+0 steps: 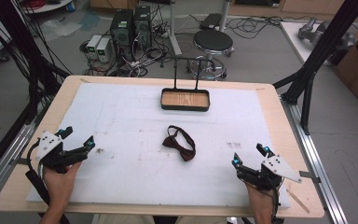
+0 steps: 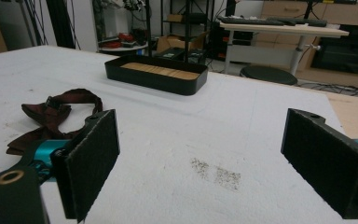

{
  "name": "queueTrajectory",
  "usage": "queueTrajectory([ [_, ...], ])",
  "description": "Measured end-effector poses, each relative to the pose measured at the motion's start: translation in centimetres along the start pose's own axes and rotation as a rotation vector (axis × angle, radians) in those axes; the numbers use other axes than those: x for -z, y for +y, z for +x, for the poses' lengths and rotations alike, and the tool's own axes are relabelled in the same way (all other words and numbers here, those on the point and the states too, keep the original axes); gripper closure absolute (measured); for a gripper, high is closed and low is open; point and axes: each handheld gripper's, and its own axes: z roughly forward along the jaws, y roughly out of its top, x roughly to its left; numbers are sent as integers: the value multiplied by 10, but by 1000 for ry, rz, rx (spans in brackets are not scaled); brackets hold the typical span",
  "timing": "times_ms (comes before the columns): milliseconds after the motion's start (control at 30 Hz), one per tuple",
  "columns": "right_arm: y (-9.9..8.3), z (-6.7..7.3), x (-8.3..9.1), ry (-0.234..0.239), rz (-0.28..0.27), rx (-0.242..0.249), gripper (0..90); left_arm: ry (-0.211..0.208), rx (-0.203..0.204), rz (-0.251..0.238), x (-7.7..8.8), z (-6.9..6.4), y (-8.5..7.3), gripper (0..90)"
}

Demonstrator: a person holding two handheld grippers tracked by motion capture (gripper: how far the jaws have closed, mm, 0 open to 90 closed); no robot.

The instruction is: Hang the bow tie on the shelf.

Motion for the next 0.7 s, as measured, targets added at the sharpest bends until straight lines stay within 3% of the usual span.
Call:
queueTrajectory([
  [467, 5, 4, -2, 40, -3, 4, 104, 42, -7, -56, 4, -4, -1, 142],
  [700, 11, 4, -6, 71, 12, 17, 105, 39, -7, -51, 4, -3, -2, 143],
])
